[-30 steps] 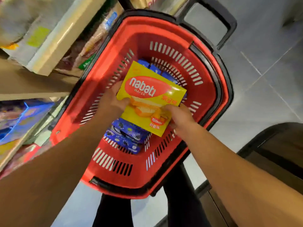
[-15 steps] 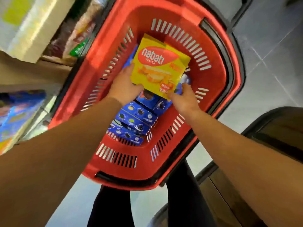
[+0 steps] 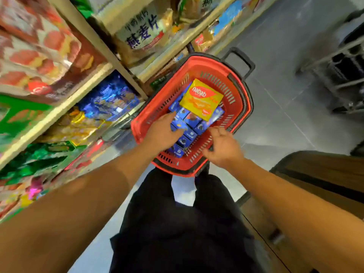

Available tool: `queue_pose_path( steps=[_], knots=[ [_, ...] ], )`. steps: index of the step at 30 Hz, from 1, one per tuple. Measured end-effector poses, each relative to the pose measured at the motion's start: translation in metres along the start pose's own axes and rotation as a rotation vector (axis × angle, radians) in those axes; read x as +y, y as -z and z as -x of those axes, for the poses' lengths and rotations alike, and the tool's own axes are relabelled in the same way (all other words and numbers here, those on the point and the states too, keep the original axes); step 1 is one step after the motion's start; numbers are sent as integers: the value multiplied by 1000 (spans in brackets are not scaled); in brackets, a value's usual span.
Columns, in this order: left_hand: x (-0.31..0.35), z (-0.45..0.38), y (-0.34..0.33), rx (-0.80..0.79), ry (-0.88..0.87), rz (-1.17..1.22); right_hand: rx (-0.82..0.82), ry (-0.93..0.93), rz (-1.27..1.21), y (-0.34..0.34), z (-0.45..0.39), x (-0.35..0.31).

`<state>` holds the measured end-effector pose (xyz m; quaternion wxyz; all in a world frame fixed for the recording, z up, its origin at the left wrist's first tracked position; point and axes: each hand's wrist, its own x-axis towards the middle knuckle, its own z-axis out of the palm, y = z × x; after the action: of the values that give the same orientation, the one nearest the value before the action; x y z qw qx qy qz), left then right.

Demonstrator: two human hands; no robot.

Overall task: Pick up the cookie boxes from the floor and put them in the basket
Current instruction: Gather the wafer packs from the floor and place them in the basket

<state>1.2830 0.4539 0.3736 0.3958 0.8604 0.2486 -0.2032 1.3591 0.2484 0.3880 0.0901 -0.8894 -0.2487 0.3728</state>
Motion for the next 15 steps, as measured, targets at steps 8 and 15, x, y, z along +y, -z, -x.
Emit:
queue_pose_path(
  steps=[8, 15],
  knots=[
    [17, 118, -12, 278, 77, 43, 59, 415, 320, 14, 28, -6],
    [25, 244, -59, 531, 375, 217, 63, 729, 665, -5, 71, -37]
  ],
)
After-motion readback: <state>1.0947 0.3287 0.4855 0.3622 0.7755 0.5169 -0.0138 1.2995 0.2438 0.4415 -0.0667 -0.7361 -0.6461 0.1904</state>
